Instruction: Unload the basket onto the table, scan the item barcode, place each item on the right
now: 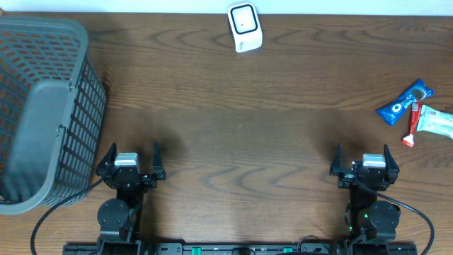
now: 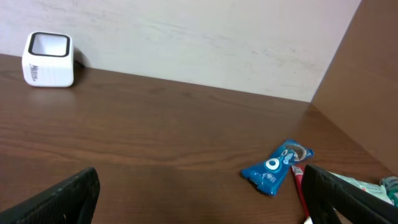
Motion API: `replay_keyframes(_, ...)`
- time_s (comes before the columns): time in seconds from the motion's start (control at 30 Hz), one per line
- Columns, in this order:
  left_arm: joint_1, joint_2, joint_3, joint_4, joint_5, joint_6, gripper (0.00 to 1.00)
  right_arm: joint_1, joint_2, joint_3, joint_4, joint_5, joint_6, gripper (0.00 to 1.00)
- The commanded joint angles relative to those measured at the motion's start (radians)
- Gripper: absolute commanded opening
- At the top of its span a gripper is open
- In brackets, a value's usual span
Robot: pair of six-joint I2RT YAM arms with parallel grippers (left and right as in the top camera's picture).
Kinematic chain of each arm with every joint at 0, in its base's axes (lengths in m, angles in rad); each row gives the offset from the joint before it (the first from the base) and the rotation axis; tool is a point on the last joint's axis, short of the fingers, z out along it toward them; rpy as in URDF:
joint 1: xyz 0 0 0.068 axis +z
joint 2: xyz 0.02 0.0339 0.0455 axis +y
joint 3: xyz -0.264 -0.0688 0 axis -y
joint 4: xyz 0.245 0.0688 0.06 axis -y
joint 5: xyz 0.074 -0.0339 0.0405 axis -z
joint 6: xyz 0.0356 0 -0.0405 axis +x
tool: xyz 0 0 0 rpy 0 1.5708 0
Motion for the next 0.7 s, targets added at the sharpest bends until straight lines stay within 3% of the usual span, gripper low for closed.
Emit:
replay_keyframes(0.0,0.006,-0.010,-0.002,-0.035,-0.023,-0.026,0.98,0.008,-0.006,-0.003,-0.001,-0.005,-0.006,0.99)
replay_keyframes(0.07,0.006,-0.010,-0.002,-0.086,-0.045,-0.077,0.98,0.008,-0.006,-0.003,-0.001,-0.005,-0.006,0.99)
replay_keyframes(0.47,0.006,-0.010,-0.002,-0.087,-0.025,-0.076,0.98,0.008,-0.006,-0.003,-0.001,-0.005,-0.006,0.99)
replay_keyframes(0.67,0.005,-0.010,-0.002,-0.090,0.016,-0.016,0.98,0.008,-0.006,-0.003,-0.001,-0.005,-0.006,0.99)
